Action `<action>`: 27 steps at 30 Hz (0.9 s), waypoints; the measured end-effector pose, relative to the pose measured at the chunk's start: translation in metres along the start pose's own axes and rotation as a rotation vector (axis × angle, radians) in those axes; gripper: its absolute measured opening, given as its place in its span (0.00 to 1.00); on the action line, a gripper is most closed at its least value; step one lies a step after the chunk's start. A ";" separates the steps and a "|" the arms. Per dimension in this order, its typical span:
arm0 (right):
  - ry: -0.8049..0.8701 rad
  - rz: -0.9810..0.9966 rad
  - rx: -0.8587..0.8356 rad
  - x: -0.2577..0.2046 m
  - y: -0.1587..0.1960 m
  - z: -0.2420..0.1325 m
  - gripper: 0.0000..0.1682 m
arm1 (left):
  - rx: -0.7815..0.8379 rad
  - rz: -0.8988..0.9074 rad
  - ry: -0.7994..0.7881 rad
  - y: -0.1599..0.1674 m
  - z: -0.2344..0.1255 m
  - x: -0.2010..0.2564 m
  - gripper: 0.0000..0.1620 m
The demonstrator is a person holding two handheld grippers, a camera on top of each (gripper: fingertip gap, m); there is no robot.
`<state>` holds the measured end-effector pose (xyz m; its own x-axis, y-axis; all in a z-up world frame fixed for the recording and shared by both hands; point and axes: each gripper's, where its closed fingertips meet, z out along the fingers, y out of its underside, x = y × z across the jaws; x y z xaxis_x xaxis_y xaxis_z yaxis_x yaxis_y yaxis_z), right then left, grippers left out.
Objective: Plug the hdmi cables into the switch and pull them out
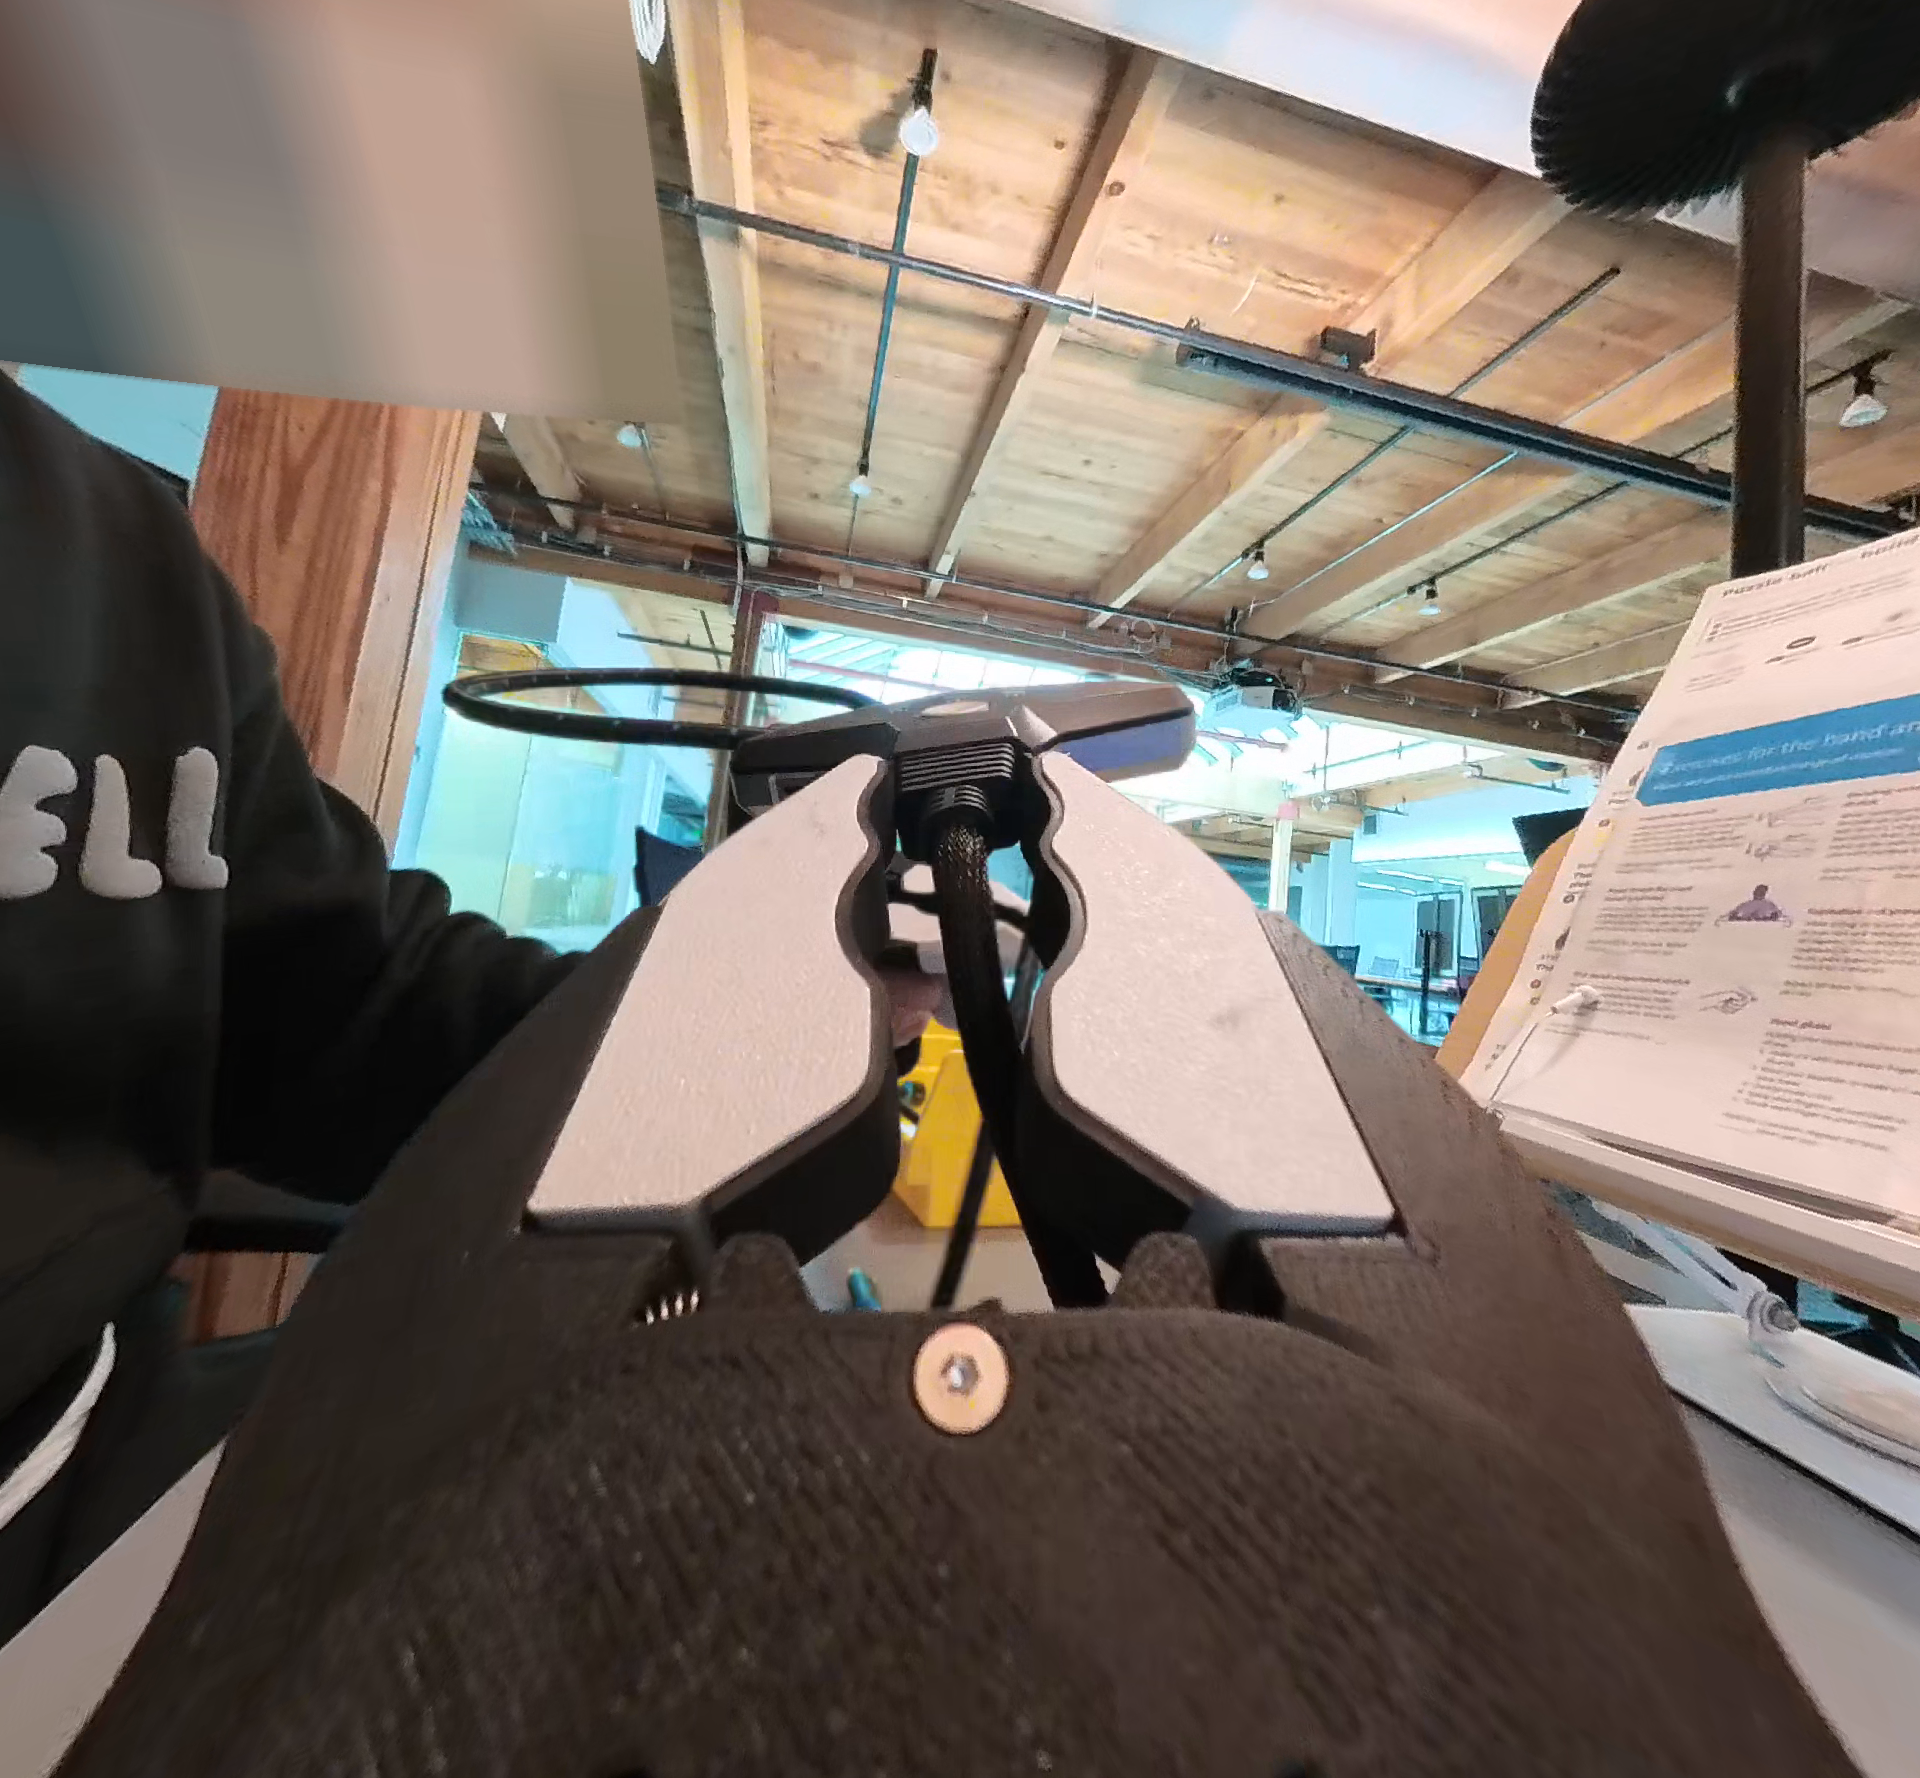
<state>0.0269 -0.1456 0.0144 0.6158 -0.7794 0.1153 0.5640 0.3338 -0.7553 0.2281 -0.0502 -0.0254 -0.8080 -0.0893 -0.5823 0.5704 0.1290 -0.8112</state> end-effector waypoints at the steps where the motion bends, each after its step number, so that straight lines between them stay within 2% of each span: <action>1: -0.002 -0.001 -0.003 0.000 0.000 0.000 0.14 | 0.024 -0.010 -0.067 -0.004 -0.003 -0.010 0.04; 3: -0.001 -0.006 -0.026 0.000 0.005 0.002 0.14 | 0.075 -0.020 -0.140 -0.012 -0.010 -0.018 0.04; 4: -0.005 -0.010 -0.039 -0.001 0.007 0.002 0.14 | 0.086 0.000 -0.126 -0.014 -0.012 -0.014 0.04; 9: -0.014 -0.017 -0.050 -0.003 0.008 0.003 0.14 | 0.036 0.164 0.180 -0.003 -0.029 0.055 0.04; 12: -0.008 -0.014 -0.035 -0.002 0.005 0.002 0.14 | -0.049 0.239 0.375 0.018 -0.048 0.094 0.05; 15: -0.010 -0.013 -0.041 -0.003 0.006 0.003 0.14 | -0.159 0.280 0.474 0.045 -0.066 0.114 0.05; 17: -0.014 -0.011 -0.050 -0.003 0.008 0.003 0.14 | -0.225 0.255 0.475 0.062 -0.073 0.116 0.09; 21: -0.017 -0.012 -0.063 -0.004 0.011 0.004 0.14 | -0.355 0.098 0.522 0.091 -0.087 0.120 0.15; 25: -0.017 -0.009 -0.067 -0.004 0.012 0.004 0.14 | -0.440 -0.247 0.638 0.098 -0.102 0.127 0.26; 27: -0.018 -0.011 -0.073 -0.004 0.013 0.005 0.14 | -0.460 -0.431 0.612 0.097 -0.101 0.121 0.29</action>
<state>0.0343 -0.1353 0.0070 0.6200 -0.7729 0.1348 0.5294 0.2853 -0.7990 0.1711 0.0512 -0.1688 -0.9520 0.3061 0.0075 0.1878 0.6033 -0.7751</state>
